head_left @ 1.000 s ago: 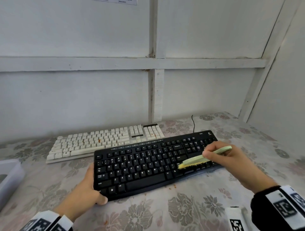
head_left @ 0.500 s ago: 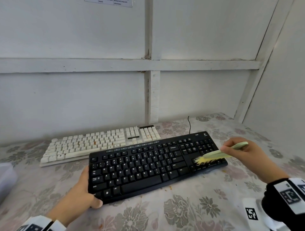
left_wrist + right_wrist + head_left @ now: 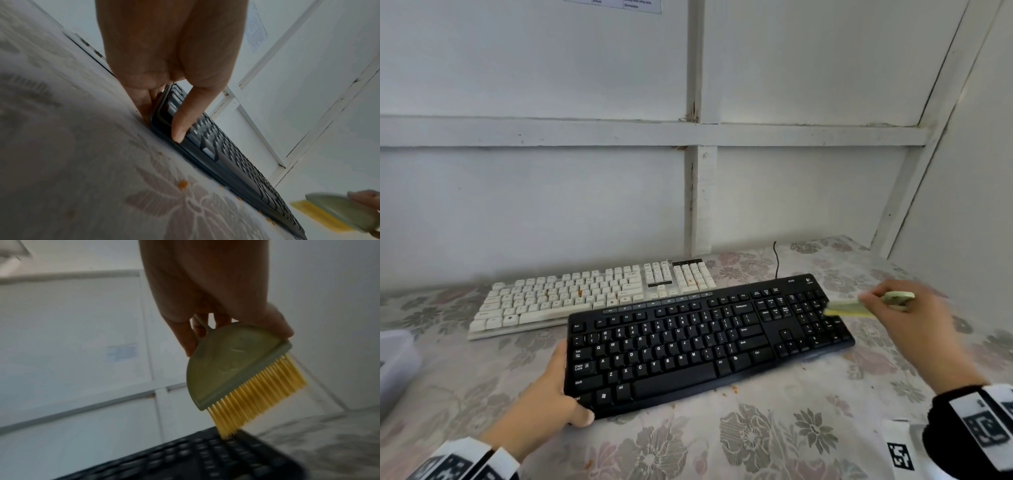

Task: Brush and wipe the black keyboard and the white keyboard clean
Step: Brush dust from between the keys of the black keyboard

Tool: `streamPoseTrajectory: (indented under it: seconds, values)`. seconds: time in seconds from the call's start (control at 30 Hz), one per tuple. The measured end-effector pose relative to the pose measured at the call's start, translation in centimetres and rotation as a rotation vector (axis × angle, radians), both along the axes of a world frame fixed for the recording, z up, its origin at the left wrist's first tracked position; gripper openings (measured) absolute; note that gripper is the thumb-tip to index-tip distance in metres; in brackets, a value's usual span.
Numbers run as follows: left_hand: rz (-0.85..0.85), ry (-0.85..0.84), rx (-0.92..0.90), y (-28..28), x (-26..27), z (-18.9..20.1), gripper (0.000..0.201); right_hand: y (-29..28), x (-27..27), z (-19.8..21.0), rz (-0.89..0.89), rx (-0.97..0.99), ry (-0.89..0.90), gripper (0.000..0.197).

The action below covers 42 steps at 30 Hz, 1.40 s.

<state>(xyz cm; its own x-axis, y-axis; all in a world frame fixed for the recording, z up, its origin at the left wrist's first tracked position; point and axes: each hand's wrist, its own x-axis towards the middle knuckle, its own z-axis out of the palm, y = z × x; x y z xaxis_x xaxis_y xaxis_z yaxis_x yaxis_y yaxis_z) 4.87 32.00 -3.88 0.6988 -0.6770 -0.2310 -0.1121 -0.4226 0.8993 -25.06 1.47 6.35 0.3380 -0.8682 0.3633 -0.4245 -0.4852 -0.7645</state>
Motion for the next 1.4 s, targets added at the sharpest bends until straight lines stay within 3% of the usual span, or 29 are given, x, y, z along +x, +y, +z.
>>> streamPoseTrajectory:
  seconds: [0.27, 0.37, 0.47, 0.7, 0.8, 0.9, 1.07, 1.27, 1.4]
  values:
    - [-0.009, -0.012, 0.011, 0.2, -0.3, 0.6, 0.110, 14.6, 7.0, -1.0, 0.657, 0.080, 0.060, 0.003]
    - [0.009, -0.021, 0.001, 0.1, -0.5, 0.8, 0.108, 17.4, 9.0, -2.9, 0.740, 0.081, 0.151, 0.025]
    - [0.021, -0.061, 0.008, 0.1, -0.5, 0.7, 0.106, 18.9, 10.3, -4.7, 0.728, 0.036, 0.195, 0.039]
    - [0.006, -0.031, 0.003, 0.2, -0.4, 0.5, 0.111, 18.8, 10.0, -6.8, 0.577, -0.184, 0.159, 0.025]
    - [-0.018, -0.018, 0.003, 0.2, -0.6, 0.9, 0.111, 17.2, 8.8, -6.5, 0.513, -0.120, 0.193, 0.035]
    - [-0.022, -0.026, 0.022, 0.2, -0.9, 1.3, 0.110, 16.5, 7.8, -6.1, 0.446, -0.133, 0.146, 0.029]
    - [-0.009, -0.037, 0.018, 0.1, -1.1, 1.6, 0.109, 17.5, 8.2, -5.9, 0.659, -0.032, 0.089, 0.029]
    - [-0.023, -0.043, 0.040, 0.2, -1.2, 1.6, 0.110, 13.8, 6.1, -6.2, 0.440, -0.085, 0.053, 0.017]
    - [-0.016, -0.028, 0.046, 0.2, -1.1, 1.4, 0.113, 13.7, 5.5, -4.7, 0.574, 0.019, 0.024, 0.010]
